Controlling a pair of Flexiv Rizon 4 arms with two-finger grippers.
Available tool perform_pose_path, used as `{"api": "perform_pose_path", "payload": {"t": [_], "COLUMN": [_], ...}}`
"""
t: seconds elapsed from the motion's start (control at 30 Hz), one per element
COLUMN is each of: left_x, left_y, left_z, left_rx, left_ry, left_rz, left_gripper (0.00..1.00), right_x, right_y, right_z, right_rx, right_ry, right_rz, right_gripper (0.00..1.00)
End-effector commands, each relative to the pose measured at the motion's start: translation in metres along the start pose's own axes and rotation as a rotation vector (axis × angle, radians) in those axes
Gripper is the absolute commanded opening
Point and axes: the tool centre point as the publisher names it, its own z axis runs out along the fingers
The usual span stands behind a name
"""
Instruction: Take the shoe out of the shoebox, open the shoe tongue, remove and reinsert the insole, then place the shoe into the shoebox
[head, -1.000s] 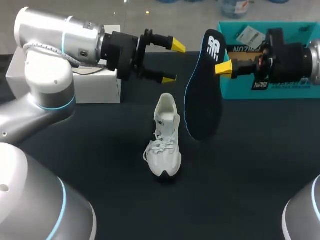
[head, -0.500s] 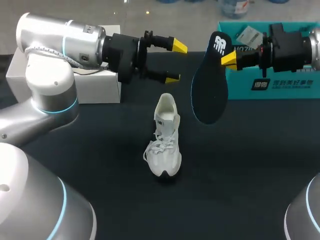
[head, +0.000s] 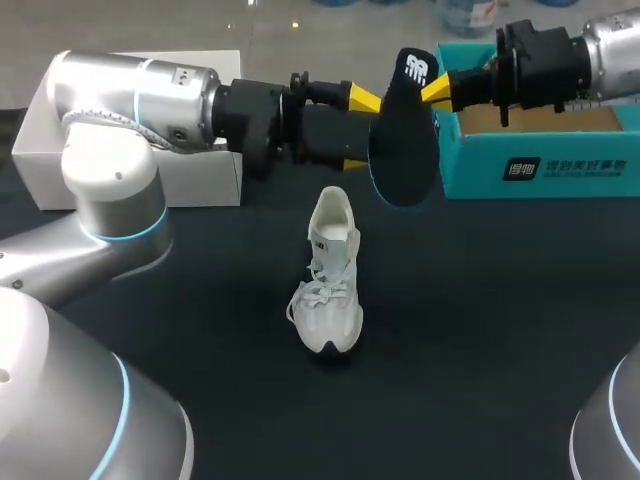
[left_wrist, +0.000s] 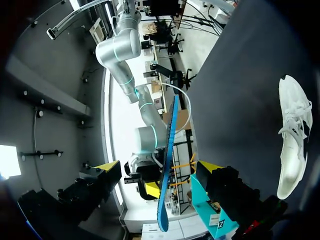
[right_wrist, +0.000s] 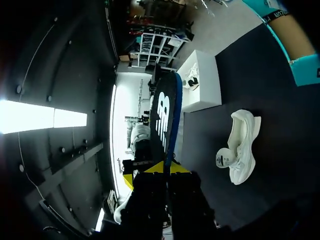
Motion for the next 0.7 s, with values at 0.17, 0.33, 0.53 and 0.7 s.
{"api": "perform_pose_path", "payload": {"t": [0.17, 0.33, 0.53, 0.7], "left_x": [0.000, 0.001, 0.003, 0.005], "left_y": [0.003, 0.006, 0.010, 0.009], "left_z": [0.009, 0.011, 0.017, 0.025], "left_rx": [0.005, -0.006, -0.008, -0.001], "left_ry": [-0.019, -0.021, -0.028, -0.039], "left_rz": [0.039, 0.053, 0.050, 0.043], "left_gripper": [0.78, 0.49, 0.46, 0.44], "right_x": [0.003, 0.001, -0.001, -0.001], "right_y": [0.007, 0.001, -0.003, -0.004], "right_z": [0.011, 0.013, 0.017, 0.020], "right_rx": [0.120, 0.123, 0.117, 0.113], "right_ry": [0.001, 0.004, 0.012, 0.016], "right_rz": [0.013, 0.023, 0.033, 0.035], "right_gripper": [0.00, 0.00, 0.00, 0.00]}}
